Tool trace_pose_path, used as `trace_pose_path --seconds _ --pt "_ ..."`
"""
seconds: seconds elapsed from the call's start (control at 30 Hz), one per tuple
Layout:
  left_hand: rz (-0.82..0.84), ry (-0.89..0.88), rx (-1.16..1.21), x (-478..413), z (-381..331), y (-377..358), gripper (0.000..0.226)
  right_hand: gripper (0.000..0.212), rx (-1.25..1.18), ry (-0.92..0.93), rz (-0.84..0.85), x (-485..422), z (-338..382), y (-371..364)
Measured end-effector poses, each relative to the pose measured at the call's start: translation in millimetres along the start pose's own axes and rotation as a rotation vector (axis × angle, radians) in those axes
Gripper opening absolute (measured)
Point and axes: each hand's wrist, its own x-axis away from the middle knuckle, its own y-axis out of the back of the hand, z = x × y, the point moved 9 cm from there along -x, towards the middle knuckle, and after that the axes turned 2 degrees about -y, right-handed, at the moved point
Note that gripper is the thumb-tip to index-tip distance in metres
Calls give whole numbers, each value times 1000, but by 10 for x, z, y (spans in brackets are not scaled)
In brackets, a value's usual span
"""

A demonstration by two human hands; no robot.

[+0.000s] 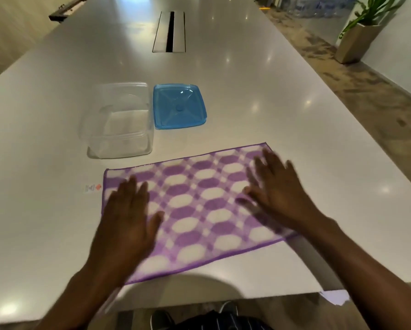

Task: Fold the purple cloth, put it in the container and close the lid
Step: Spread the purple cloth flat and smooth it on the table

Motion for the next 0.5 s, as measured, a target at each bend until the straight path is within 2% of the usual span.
trace_pose_path --seconds 0.1,0.17,0.3,0.5 --pt "148 -4 78 178 -231 -300 98 86 -41 121 154 341 405 -323" --pt "180 19 45 241 -153 -399 104 83 -28 103 169 445 329 -398" --pt "172 24 8 253 145 -378 97 80 20 5 142 468 -166 -325" --pt "163 13 -45 241 377 -214 96 87 -8 -147 164 530 -696 -246"
